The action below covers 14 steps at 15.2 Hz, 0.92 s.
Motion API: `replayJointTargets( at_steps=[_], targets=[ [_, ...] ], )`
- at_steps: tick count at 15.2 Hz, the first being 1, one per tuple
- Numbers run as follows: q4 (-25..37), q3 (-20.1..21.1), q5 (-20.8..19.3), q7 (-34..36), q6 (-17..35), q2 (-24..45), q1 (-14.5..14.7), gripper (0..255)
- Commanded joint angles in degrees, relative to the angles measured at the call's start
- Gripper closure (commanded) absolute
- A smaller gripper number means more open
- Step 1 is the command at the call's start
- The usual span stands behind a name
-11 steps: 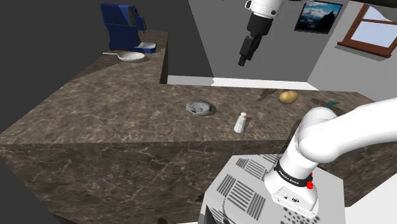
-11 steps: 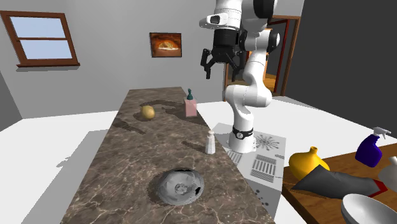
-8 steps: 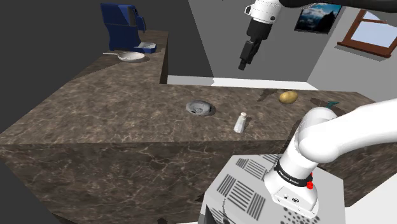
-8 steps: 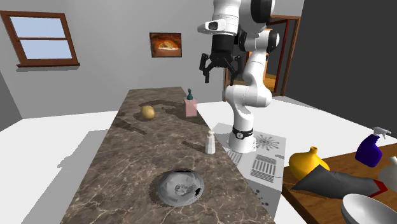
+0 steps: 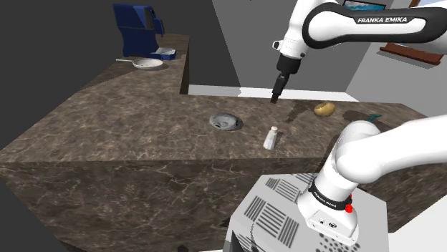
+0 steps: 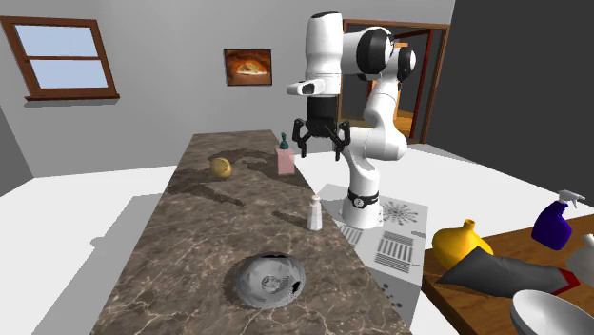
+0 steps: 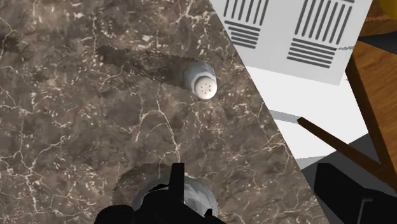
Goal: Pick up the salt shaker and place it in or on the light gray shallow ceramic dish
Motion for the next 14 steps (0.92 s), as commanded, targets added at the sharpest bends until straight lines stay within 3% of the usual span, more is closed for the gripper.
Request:
replayJointTargets(
  at_steps=[1, 8, 14],
  targets=[
    [-3.6, -1.6, -0.8, -2.0, 2.5, -0.3, -0.2, 0],
    [-13.9, -8.1, -4.5, -9.3, 11.8, 1.8, -1.8, 0],
    [-17.4, -9.2, -5.3, -9.7, 17.1, 3.9, -2.0, 0]
  ],
)
